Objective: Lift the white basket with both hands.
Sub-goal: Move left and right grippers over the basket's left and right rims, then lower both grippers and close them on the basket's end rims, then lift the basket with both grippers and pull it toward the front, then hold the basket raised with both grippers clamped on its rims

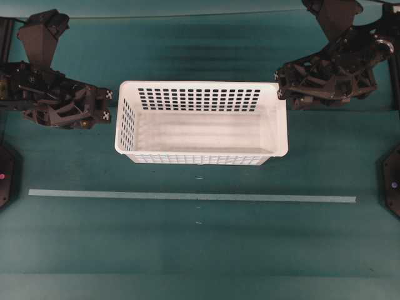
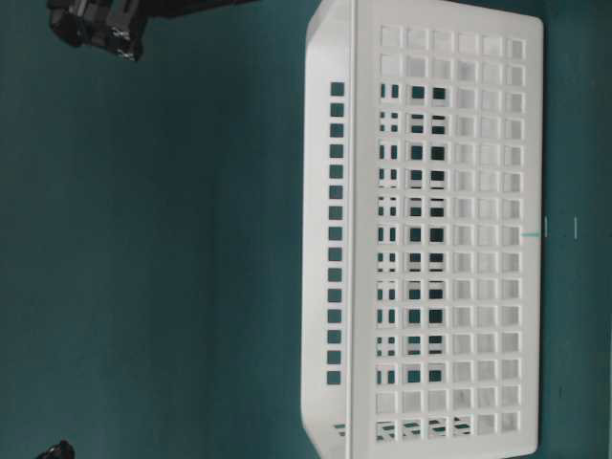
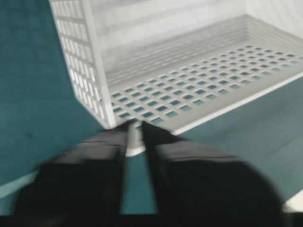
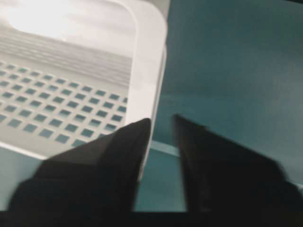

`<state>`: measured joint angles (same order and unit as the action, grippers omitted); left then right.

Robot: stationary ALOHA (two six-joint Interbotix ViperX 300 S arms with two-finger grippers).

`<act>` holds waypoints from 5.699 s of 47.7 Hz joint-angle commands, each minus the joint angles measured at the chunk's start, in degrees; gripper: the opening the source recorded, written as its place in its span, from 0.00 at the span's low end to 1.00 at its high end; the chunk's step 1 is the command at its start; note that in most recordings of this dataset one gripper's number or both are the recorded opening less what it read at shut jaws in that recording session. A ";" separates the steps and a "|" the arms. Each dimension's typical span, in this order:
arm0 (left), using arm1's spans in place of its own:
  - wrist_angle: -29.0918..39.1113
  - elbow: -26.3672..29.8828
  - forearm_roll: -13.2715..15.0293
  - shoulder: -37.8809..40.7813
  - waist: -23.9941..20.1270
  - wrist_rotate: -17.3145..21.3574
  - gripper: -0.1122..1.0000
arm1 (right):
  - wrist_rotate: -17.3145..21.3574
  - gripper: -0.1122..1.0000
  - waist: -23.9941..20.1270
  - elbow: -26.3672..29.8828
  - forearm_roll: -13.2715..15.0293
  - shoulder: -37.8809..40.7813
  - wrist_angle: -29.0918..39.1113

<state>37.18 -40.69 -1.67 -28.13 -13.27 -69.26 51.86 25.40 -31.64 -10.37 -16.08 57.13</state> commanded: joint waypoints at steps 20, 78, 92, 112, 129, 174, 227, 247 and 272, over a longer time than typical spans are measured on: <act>-1.23 1.23 -0.26 4.22 -0.62 -0.35 0.93 | 5.71 0.95 -2.02 0.00 0.35 5.63 -5.98; -8.09 1.23 -0.26 19.86 -2.29 -0.62 0.93 | 22.59 0.95 -7.03 -5.71 9.49 12.83 -18.81; -8.44 1.14 -0.26 20.21 -2.29 -0.62 0.88 | 23.64 0.90 -6.86 -5.80 9.49 13.45 -18.63; -11.16 0.97 -0.26 20.13 -2.29 -0.44 0.14 | 23.55 0.25 -7.29 -5.98 9.49 14.15 -20.74; -10.99 0.70 -0.26 19.95 -2.29 -0.44 0.14 | 23.47 0.25 -7.38 -5.98 9.49 14.41 -21.62; -4.75 3.52 -0.26 14.06 -1.76 -0.53 0.14 | 18.02 0.25 -8.17 1.93 9.58 11.95 -8.35; -4.22 3.25 -0.26 13.18 10.63 -5.45 0.14 | 28.48 0.25 -20.92 -3.60 9.84 9.14 -10.63; -3.34 3.43 -0.26 13.62 17.75 -11.16 0.14 | 33.31 0.25 -26.10 -4.13 11.43 9.23 -14.33; -1.67 3.08 -0.62 14.24 18.98 -11.25 0.14 | 39.64 0.25 -30.94 -4.04 13.27 10.46 -14.50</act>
<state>35.86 -38.41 -1.67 -13.36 5.45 -81.04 91.93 -3.87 -36.47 2.02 -5.98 43.33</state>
